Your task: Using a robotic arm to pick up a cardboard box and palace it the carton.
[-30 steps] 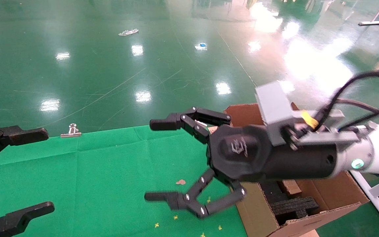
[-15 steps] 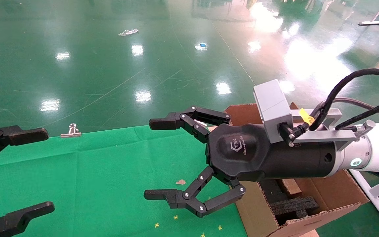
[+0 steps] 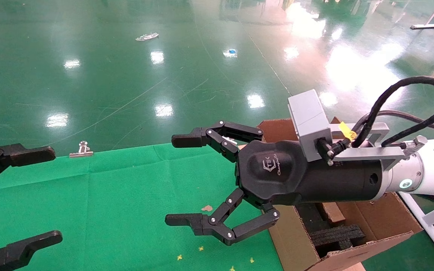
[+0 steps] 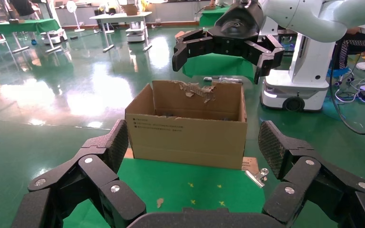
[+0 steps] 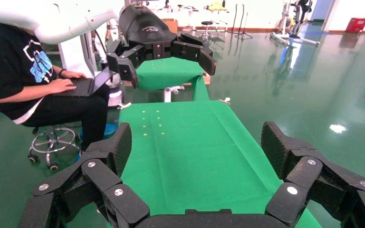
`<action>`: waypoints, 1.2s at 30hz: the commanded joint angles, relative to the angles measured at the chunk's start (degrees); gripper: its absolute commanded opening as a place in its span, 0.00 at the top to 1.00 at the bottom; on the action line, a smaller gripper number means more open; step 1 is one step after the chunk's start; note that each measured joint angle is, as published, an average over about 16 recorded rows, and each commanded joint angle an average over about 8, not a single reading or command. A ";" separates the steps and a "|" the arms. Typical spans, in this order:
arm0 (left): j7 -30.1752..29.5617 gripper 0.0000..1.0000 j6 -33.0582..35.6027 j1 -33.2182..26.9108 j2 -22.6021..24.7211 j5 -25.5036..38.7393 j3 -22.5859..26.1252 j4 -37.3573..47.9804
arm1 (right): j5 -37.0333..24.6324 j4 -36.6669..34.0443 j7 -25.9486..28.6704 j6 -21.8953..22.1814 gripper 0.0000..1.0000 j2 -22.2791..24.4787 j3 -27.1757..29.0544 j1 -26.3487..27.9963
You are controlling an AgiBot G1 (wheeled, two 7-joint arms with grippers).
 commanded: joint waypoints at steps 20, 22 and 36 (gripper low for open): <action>0.00 0.00 0.00 0.00 0.00 0.00 0.00 0.00 | -0.09 -0.15 0.06 0.10 0.00 0.03 -0.30 0.25; 0.00 0.00 0.00 0.00 0.00 0.00 0.00 0.00 | -0.10 -0.16 0.06 0.10 0.00 0.03 -0.30 0.26; 0.00 0.00 0.00 0.00 0.00 0.00 0.00 0.00 | -0.11 -0.21 0.06 0.12 0.00 0.03 -0.36 0.31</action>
